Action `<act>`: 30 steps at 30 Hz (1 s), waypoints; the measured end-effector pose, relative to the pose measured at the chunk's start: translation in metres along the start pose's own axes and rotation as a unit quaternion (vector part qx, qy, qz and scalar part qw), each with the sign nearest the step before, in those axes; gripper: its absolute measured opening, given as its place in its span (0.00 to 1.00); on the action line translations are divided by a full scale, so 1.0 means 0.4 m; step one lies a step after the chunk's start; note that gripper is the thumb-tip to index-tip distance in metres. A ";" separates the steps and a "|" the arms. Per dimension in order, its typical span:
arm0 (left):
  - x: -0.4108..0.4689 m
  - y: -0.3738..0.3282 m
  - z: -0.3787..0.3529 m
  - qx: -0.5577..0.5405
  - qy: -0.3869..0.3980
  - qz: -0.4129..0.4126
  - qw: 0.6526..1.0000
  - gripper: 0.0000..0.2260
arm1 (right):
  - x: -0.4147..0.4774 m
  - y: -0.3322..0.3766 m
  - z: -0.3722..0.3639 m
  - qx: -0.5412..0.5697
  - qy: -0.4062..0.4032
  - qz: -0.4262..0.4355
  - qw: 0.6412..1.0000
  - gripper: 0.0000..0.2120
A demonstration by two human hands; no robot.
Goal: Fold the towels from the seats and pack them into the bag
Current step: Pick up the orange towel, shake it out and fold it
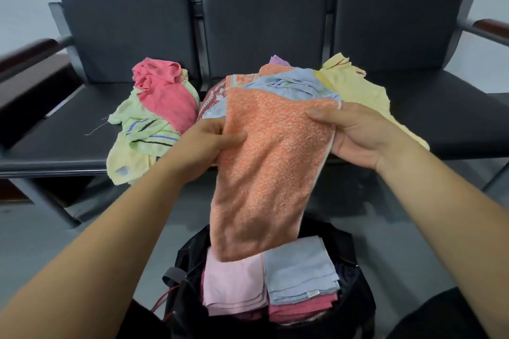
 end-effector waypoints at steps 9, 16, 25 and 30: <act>0.010 -0.013 0.022 -0.159 -0.039 -0.009 0.987 0.12 | 0.008 -0.004 0.017 0.105 -0.068 -0.001 0.992 0.17; 0.003 -0.041 0.009 -0.114 0.008 -0.071 0.991 0.12 | 0.005 0.025 0.053 -0.031 -0.102 0.043 0.993 0.17; -0.004 -0.027 0.018 -0.043 -0.063 -0.101 0.992 0.11 | 0.026 0.006 0.041 0.112 -0.062 0.033 0.991 0.18; -0.014 -0.040 0.041 0.037 -0.150 -0.137 0.978 0.07 | 0.018 0.014 0.089 0.011 -0.149 0.064 0.987 0.14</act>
Point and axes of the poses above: each hand's wrist, its own x-axis towards the middle knuckle, its own z-axis out of the back of the hand, y = z × x, the point moved 8 cm from there along x, towards the middle knuckle, and after that the axes turned 7 degrees about z, right-handed, at the moved point
